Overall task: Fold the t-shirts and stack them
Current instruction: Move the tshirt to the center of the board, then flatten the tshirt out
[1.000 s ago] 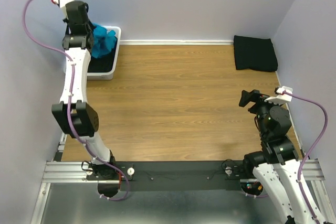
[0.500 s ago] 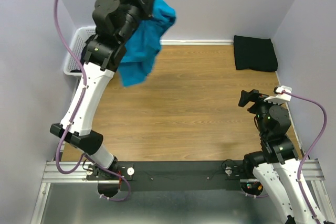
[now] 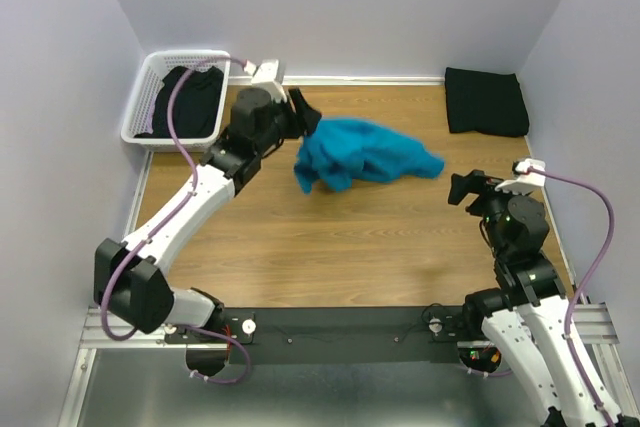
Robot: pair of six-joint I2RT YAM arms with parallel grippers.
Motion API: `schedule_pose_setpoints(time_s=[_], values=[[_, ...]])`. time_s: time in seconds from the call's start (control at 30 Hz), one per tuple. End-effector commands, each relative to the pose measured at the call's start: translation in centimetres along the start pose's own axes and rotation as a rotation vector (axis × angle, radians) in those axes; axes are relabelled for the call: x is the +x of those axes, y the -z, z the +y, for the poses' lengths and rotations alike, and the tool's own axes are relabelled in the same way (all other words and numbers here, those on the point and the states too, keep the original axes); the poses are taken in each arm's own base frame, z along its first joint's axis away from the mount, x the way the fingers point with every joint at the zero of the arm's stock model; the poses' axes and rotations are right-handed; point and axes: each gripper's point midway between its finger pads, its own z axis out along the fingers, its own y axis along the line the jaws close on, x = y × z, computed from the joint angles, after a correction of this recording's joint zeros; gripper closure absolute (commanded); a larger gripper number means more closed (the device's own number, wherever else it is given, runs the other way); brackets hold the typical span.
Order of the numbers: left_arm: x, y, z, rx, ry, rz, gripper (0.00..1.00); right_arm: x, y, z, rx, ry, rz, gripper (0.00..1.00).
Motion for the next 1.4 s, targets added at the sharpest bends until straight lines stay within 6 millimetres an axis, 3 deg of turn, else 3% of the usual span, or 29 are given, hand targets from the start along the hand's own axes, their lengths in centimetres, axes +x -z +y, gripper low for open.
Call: schedule_pose_setpoints(time_s=[0.0, 0.07, 0.27, 0.3, 0.4, 0.43, 0.47, 0.67, 0.7, 0.87, 1.03, 1.37], values=[[5.6, 0.7, 8.6, -0.27, 0.07, 0.05, 0.27, 1.6, -0.3, 2.5, -0.129, 0.023, 0.089, 0.0], [7.6, 2.1, 10.6, -0.341, 0.062, 0.076, 0.21, 3.0, -0.8, 3.2, -0.155, 0.007, 0.161, 0.0], [10.3, 5.6, 12.4, -0.404, 0.018, 0.117, 0.2, 7.0, -1.8, 5.7, -0.198, -0.112, 0.43, 0.0], [10.9, 5.9, 12.7, -0.408, 0.016, 0.131, 0.2, 8.6, -2.4, 5.5, -0.167, -0.109, 0.491, 0.01], [13.7, 6.6, 13.4, -0.409, 0.028, 0.197, 0.2, 9.7, -3.9, 4.6, -0.077, -0.123, 0.538, 0.06], [14.6, 6.7, 13.4, -0.401, 0.041, 0.218, 0.2, 11.2, -4.6, 4.0, -0.03, -0.111, 0.586, 0.06], [16.2, 6.9, 13.5, -0.39, 0.052, 0.263, 0.2, 11.1, -5.2, 3.7, 0.007, -0.121, 0.586, 0.08], [20.4, 7.3, 13.7, -0.363, 0.104, 0.38, 0.22, 14.3, -8.4, 0.5, 0.141, -0.197, 0.687, 0.11], [20.7, 7.3, 13.8, -0.364, 0.103, 0.388, 0.22, 14.4, -8.9, 0.8, 0.114, -0.228, 0.696, 0.11], [22.8, 6.9, 13.8, -0.339, 0.108, 0.447, 0.22, 15.8, -10.9, -2.2, 0.15, -0.335, 0.691, 0.16], [24.0, 5.8, 13.4, -0.303, 0.114, 0.484, 0.23, 16.3, -13.0, -2.2, 0.096, -0.299, 0.678, 0.31], [25.5, 4.5, 13.4, -0.296, 0.102, 0.536, 0.25, 19.8, -14.1, -2.2, 0.044, -0.278, 0.762, 0.34]])
